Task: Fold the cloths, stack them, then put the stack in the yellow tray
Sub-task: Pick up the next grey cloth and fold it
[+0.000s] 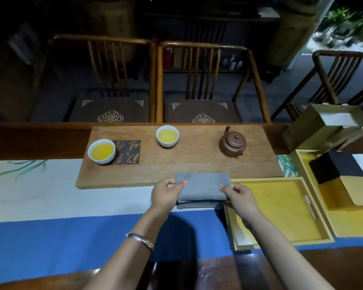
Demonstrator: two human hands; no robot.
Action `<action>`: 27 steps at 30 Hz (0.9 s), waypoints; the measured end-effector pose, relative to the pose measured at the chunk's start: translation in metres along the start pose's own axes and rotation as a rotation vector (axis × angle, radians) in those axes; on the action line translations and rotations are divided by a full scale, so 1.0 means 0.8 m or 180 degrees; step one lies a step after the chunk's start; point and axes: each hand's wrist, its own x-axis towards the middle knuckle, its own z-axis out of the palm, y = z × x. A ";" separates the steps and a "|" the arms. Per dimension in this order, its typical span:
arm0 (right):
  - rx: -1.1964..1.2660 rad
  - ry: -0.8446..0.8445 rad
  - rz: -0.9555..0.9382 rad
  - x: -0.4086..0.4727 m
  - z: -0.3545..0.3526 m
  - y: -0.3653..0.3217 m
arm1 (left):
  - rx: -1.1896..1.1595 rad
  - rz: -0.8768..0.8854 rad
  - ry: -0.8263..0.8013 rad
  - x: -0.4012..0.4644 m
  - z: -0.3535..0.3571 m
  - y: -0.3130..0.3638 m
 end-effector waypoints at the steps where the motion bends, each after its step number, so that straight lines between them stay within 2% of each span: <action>1: -0.0124 0.0023 -0.0015 0.011 0.000 0.007 | 0.0104 -0.0051 0.0022 0.009 0.003 -0.005; 6: -0.1505 0.0380 -0.0432 0.037 -0.001 0.036 | 0.0855 -0.0032 0.0139 0.027 0.014 -0.033; 11: -0.1749 0.0344 -0.0387 0.052 0.002 0.045 | 0.0956 -0.0127 0.0413 0.037 0.026 -0.037; 19: -0.1975 0.0300 -0.0241 0.059 0.002 0.026 | 0.1013 -0.0133 0.0128 0.035 0.007 -0.042; 22: -0.2340 0.0505 -0.0851 0.046 -0.005 0.003 | 0.0776 -0.0143 0.0017 0.017 -0.032 -0.051; 24: -0.2831 0.0621 -0.1585 0.028 0.001 -0.012 | 0.1152 0.0046 0.0240 -0.004 -0.073 -0.058; 27: -0.3343 0.0185 -0.2429 -0.009 0.046 -0.033 | 0.1644 0.0283 0.0573 -0.045 -0.142 -0.065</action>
